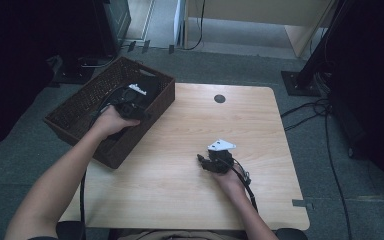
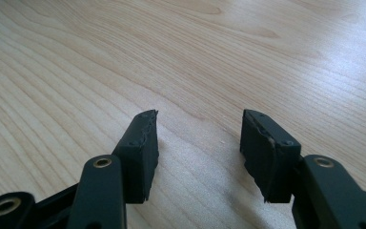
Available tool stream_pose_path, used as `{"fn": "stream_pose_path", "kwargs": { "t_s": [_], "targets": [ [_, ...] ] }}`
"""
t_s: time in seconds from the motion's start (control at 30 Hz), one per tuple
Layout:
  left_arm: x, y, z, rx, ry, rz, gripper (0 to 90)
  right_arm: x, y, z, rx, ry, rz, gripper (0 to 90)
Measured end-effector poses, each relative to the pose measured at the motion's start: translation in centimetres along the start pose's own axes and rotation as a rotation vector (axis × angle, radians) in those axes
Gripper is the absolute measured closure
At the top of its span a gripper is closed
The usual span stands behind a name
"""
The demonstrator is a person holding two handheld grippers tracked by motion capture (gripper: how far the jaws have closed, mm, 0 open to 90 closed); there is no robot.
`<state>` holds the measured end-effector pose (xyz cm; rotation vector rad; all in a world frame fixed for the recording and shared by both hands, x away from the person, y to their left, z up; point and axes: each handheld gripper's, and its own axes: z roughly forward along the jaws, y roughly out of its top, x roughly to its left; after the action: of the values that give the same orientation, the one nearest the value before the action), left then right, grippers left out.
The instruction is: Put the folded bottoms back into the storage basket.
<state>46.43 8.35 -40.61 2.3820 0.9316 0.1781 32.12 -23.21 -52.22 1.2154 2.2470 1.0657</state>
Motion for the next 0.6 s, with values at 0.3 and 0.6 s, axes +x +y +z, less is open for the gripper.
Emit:
{"fn": "stream_pose_path", "kwargs": {
  "t_s": [0.3,0.6],
  "targets": [
    [-0.12,-0.62,1.03,0.010,0.029,-0.034,70.7,0.00,0.00,0.00,0.000,0.000,0.000,47.9],
    [0.08,-0.77,1.04,0.008,0.046,-0.091,79.3,0.00,0.00,0.00,0.000,0.000,0.000,47.9]
  ]
}}
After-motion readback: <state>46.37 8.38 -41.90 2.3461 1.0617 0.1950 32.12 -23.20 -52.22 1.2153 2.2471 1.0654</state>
